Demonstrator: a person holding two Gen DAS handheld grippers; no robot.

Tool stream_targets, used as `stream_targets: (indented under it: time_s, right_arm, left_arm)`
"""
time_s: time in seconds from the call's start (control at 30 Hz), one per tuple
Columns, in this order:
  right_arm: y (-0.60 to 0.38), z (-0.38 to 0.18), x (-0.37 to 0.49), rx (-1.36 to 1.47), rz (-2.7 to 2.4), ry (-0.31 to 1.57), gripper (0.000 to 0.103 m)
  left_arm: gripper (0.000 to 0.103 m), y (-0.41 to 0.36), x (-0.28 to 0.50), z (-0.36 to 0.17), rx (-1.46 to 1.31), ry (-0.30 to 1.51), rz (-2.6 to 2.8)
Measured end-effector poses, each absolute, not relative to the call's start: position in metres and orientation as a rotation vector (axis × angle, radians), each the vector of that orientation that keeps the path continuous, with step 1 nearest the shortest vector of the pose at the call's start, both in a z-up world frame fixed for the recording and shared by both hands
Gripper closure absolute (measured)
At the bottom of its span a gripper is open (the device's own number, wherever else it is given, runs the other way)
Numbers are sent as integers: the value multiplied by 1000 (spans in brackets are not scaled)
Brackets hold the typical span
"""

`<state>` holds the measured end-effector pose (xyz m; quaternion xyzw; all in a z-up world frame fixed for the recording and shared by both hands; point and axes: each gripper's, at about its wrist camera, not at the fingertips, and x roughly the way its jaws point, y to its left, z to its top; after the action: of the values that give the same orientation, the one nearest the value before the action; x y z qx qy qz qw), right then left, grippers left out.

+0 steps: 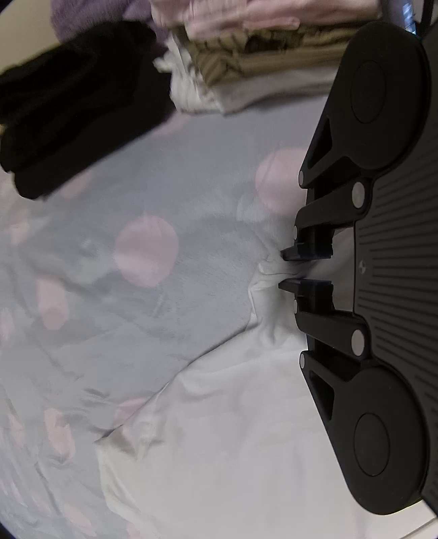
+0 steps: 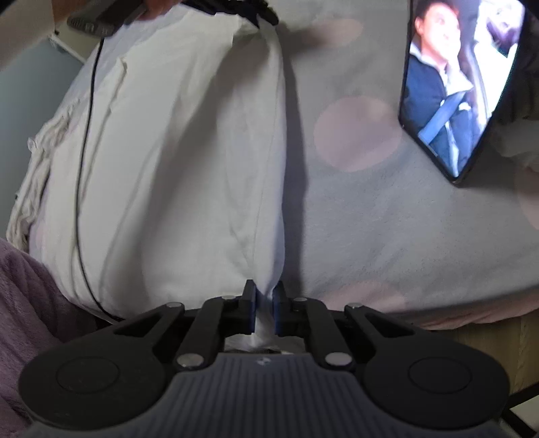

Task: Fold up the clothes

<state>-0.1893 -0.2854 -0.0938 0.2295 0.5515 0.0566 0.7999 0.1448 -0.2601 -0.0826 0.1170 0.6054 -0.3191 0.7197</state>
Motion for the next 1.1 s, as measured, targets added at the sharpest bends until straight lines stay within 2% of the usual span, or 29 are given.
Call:
stream_targets:
  time_s: [0.2, 0.4, 0.67, 0.93, 1.03, 1.1]
  right_arm:
    - [-255, -60, -191, 468, 180, 1136, 93]
    - [-210, -34, -180, 407, 278, 1124, 93]
    - [-157, -42, -159, 333, 382, 1198, 93]
    - [-121, -71, -138, 228, 401, 1310, 93]
    - [-110, -78, -134, 191, 421, 1332, 84]
    - [-106, -75, -134, 189, 442, 1330, 68]
  left_arm:
    - [95, -217, 158, -42, 149, 1323, -785]
    - [95, -169, 180, -25, 15, 1308, -842]
    - [96, -88, 198, -58, -96, 1304, -838]
    - [96, -56, 207, -95, -104, 1290, -869]
    - [91, -46, 207, -100, -108, 1273, -862]
    - [85, -39, 204, -99, -96, 1252, -854]
